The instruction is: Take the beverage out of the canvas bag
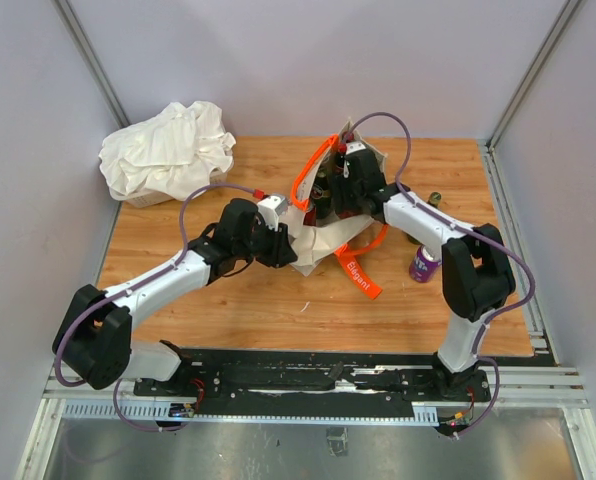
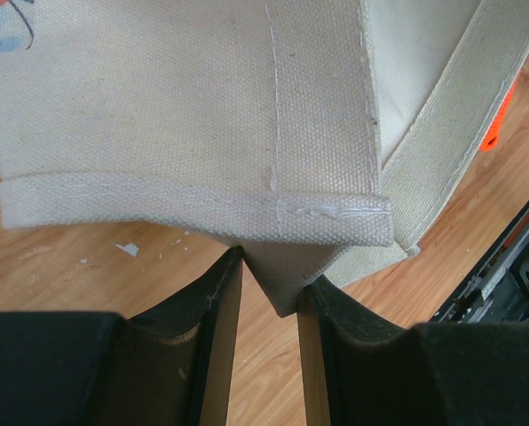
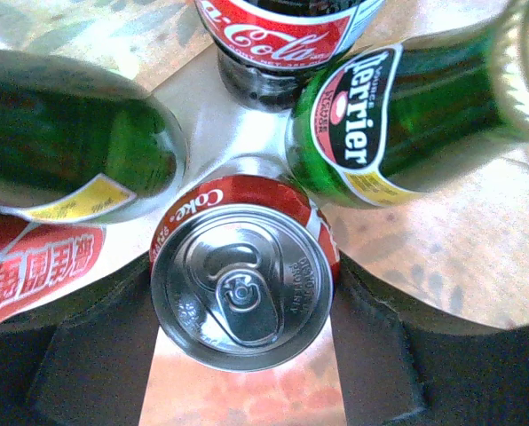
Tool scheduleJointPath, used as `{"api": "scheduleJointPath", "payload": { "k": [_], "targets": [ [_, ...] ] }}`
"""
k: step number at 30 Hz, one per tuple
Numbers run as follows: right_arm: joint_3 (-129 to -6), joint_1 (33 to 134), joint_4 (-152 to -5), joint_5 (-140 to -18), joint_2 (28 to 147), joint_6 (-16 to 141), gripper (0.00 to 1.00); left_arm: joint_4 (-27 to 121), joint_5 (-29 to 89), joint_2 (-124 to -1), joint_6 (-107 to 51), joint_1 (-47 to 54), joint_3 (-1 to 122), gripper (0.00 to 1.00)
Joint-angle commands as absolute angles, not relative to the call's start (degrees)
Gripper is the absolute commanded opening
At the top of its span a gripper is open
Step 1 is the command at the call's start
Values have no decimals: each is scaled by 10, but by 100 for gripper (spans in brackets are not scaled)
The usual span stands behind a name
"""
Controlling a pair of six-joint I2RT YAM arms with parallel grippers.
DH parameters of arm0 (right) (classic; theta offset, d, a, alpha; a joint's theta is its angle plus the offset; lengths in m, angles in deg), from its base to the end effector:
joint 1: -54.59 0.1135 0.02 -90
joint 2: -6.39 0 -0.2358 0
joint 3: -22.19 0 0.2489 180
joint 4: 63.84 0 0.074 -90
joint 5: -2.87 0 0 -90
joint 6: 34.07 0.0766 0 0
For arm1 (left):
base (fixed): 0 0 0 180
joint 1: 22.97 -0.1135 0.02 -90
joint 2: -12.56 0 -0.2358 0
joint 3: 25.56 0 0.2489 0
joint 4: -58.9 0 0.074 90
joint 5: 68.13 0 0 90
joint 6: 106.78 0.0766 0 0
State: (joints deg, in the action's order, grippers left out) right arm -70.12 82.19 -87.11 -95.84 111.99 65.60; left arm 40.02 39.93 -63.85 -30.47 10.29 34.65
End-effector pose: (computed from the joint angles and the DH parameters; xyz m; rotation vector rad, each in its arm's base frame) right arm 0.4005 0.1963 0.1942 -0.2602 2.1919 0.1956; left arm 0.2577 -0.1974 0.1889 0.5672 2.1922 -0.7961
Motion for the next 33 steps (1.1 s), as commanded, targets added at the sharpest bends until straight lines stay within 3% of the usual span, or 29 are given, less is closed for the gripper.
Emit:
{"api": "scheduleJointPath", "payload": {
  "k": [1,9,20,27,33],
  "targets": [
    [-712,839,-838,-970,1028,606,1,402,401,-641,-306,110,335,34],
    [-734,865,-844,-970,938,572,1,405,400,-640,-305,111,332,34],
    [-766,887,-917,-1060,800,546,1,403,400,-645,-301,110,337,32],
    [-707,888,-957,-1173,717,561,1,402,400,-648,-299,111,338,32],
    [-621,886,-975,-1191,682,604,1,400,402,-652,-298,110,340,31]
  ]
}}
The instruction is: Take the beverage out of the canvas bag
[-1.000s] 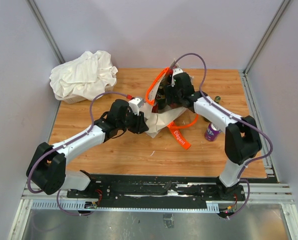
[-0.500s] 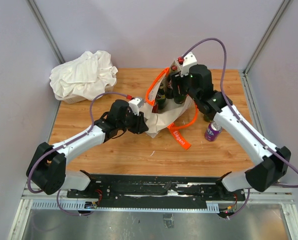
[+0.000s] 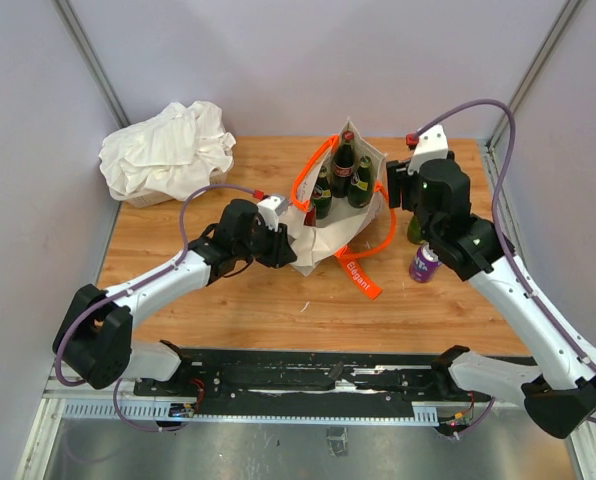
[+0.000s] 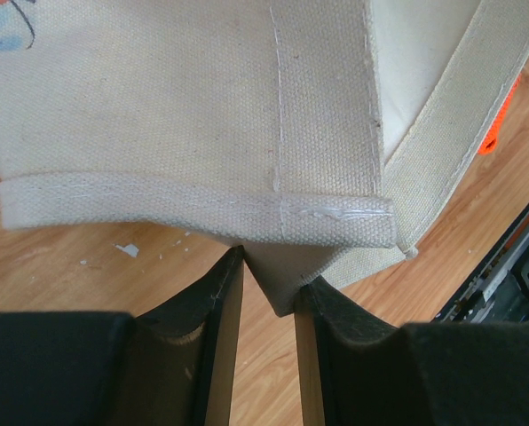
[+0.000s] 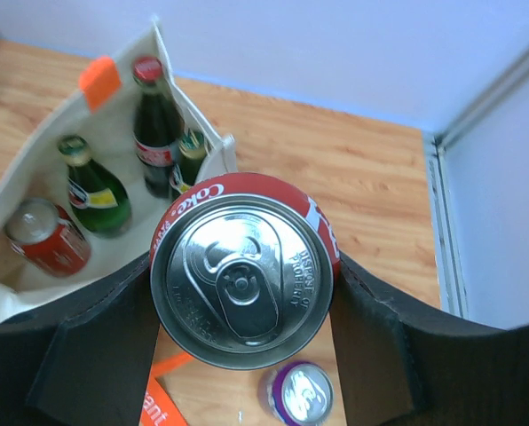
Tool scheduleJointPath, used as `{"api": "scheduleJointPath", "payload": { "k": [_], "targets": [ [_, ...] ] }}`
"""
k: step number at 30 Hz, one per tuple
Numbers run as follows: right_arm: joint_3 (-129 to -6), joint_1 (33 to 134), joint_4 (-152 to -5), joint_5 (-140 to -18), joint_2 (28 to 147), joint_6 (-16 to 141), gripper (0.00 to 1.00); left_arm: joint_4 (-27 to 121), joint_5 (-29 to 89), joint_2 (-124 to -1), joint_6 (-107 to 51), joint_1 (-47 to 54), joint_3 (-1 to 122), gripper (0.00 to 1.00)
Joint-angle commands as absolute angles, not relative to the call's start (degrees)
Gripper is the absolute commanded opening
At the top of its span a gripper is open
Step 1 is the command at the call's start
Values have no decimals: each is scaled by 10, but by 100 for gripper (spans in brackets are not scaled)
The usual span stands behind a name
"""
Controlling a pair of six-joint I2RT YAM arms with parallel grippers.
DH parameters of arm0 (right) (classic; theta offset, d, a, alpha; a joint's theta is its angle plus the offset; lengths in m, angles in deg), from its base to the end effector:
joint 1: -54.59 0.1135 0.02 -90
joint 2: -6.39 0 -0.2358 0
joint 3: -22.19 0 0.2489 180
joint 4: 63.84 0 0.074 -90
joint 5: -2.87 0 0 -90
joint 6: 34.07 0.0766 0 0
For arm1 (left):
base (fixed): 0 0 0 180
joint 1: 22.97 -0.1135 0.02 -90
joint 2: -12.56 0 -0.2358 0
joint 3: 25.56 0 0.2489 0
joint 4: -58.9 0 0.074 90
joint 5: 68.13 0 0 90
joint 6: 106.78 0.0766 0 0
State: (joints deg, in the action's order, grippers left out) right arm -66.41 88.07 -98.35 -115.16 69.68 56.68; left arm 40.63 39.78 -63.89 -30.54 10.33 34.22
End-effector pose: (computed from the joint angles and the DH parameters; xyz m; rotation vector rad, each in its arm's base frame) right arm 0.2524 0.1238 0.4079 -0.1305 1.7075 0.0199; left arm 0.2575 -0.1974 0.1872 0.5650 2.1902 -0.7948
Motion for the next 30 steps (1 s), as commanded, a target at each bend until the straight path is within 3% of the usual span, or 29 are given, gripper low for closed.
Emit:
{"api": "scheduleJointPath", "payload": {
  "k": [1,11,18,30],
  "targets": [
    [-606,885,-974,-1188,680,616,1,399,402,-653,-296,111,341,31],
    [-508,849,-983,-1159,692,704,1,395,406,-659,-296,110,343,31],
    [-441,775,-948,-1055,701,744,1,396,405,-660,-298,110,342,31],
    [-369,745,-882,-1045,761,744,1,399,404,-659,-300,110,338,31]
  ]
}}
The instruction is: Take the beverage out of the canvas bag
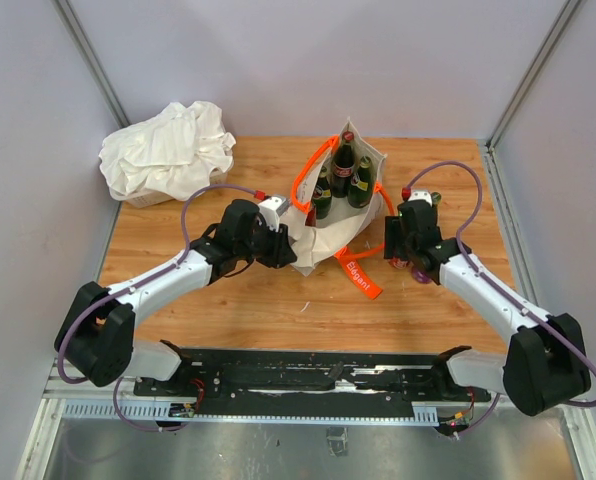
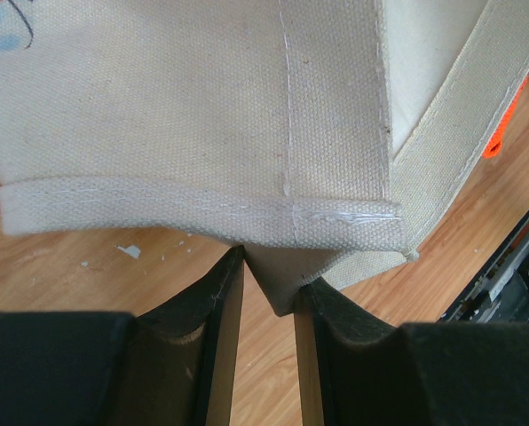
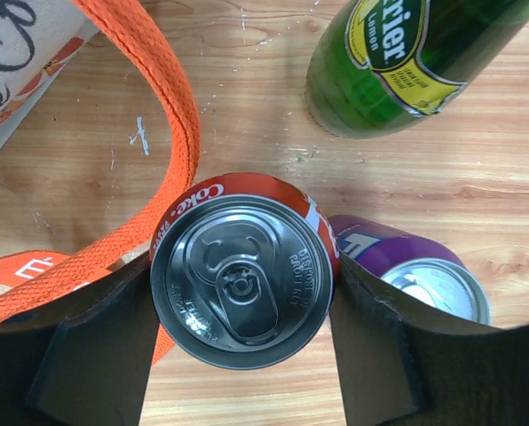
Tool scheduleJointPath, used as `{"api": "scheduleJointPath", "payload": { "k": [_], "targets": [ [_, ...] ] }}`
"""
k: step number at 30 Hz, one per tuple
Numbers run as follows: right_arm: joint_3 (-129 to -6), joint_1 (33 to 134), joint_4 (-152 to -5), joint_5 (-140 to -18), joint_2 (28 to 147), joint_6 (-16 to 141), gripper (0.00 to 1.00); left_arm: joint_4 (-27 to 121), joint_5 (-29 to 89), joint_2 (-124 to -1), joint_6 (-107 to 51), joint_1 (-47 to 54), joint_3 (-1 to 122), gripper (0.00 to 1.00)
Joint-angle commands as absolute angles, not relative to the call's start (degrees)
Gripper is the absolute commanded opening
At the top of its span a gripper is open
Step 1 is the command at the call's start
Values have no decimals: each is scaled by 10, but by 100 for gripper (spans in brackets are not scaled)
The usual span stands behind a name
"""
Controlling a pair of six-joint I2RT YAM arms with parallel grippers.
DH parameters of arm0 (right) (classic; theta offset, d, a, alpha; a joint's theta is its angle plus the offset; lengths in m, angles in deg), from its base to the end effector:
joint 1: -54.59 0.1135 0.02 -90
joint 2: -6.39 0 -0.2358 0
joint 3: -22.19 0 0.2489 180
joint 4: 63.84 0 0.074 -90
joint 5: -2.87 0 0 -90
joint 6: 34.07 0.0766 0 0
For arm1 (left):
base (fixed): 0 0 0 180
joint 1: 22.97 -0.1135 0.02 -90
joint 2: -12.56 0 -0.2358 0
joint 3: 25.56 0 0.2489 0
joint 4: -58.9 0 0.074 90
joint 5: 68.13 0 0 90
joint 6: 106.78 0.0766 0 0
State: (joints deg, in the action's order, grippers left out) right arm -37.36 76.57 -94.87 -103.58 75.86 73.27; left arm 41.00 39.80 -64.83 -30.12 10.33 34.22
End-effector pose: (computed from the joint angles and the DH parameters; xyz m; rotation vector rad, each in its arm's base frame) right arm 0.2806 0.0899 0.1948 0.0571 2.2501 0.0390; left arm 0.2590 -0.1983 0.1830 0.5734 2.1973 -0.7893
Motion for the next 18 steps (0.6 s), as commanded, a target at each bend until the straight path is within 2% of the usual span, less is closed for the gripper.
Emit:
{"api": "scheduleJointPath", "payload": {
  "k": [1,10,11,16,18],
  "targets": [
    [-364,742,-877,-1046,765,745,1,399,403,-659,-301,110,337,31],
    [-343,710,-847,-1030,801,757,2,400,401,-660,-301,111,335,31],
    [-343,709,-849,-1029,804,757,7,399,401,-660,-303,110,335,31],
    [-360,710,-879,-1024,810,755,63,399,401,-660,-305,110,332,31],
    [-365,710,-890,-1031,802,753,77,399,400,-659,-304,110,332,31]
  ]
}}
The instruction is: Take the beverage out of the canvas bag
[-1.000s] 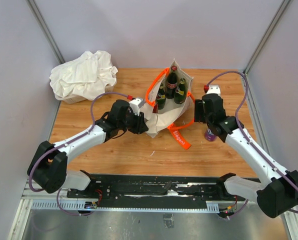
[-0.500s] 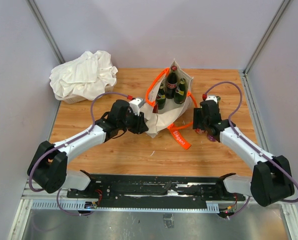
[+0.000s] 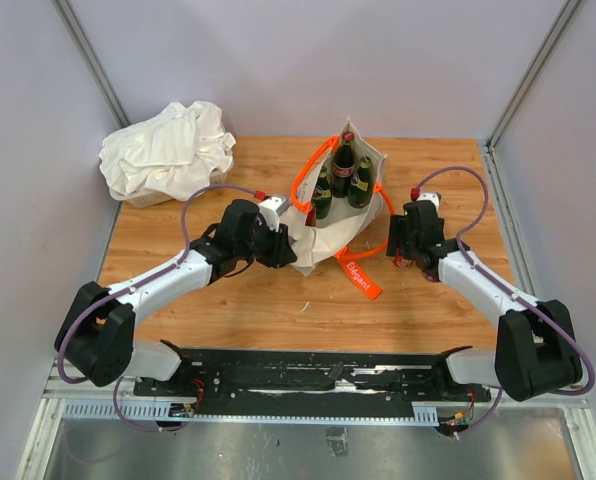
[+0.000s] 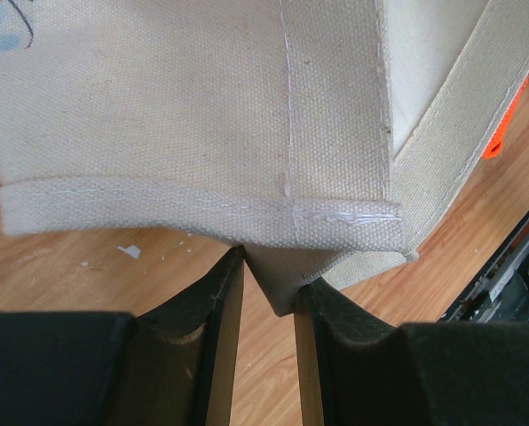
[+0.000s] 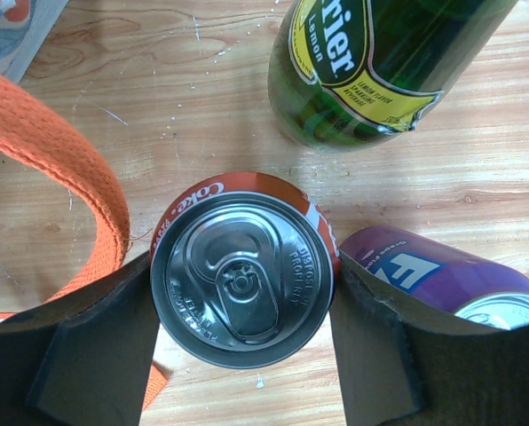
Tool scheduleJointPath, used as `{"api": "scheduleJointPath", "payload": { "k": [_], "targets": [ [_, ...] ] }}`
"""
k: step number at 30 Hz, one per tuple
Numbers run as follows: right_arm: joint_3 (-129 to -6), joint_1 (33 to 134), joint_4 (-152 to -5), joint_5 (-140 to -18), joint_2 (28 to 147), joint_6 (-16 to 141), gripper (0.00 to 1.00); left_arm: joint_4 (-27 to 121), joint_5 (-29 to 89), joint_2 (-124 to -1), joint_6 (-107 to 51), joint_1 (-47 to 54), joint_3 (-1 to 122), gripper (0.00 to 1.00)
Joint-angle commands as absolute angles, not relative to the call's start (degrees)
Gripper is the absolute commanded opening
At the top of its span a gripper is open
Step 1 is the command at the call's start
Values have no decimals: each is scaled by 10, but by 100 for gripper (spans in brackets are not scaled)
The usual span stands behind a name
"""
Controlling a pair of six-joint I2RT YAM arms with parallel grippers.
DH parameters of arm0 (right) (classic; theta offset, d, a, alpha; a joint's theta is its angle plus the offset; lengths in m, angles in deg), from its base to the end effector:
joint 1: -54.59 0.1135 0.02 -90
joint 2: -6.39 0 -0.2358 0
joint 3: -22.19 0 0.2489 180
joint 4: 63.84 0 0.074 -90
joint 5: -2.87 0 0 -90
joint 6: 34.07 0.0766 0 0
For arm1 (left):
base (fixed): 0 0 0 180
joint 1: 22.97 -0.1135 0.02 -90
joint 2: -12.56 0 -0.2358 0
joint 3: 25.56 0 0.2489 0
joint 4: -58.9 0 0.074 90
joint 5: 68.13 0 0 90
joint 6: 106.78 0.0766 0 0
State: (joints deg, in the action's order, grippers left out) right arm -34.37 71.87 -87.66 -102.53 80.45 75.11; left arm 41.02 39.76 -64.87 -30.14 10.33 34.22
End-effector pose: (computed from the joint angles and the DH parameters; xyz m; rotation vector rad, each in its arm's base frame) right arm 0.2960 0.0708 0.1678 0.1754 2.2542 0.0295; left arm 0.2591 -0.1983 0.1828 0.5726 2.1979 -0.7886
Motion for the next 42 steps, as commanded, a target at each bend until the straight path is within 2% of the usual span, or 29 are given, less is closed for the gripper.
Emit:
{"api": "scheduleJointPath", "payload": {
  "k": [1,5,10,17,21,25,26,27,28,35,42],
  "targets": [
    [-368,710,-894,-1034,796,751,79,398,400,-659,-305,110,332,31],
    [-390,719,-920,-1055,762,738,84,398,400,-659,-306,110,334,31],
    [-442,760,-947,-1092,712,703,82,399,399,-659,-307,110,336,31],
    [-554,801,-924,-1069,716,648,59,400,400,-661,-304,110,342,31],
    [-622,808,-897,-1011,765,622,47,401,402,-664,-305,110,346,31],
    [-685,810,-870,-958,835,610,39,403,404,-665,-304,110,350,30],
    [-701,810,-869,-950,855,608,33,403,404,-665,-303,111,351,30],
    [-717,810,-867,-943,875,606,18,404,404,-665,-302,110,351,30],
    [-730,810,-865,-938,894,606,11,405,404,-665,-302,110,352,30],
    [-825,810,-890,-910,1023,625,7,407,393,-657,-300,111,350,30],
    [-844,810,-903,-954,1082,646,3,405,383,-655,-295,111,352,30]
  ]
}}
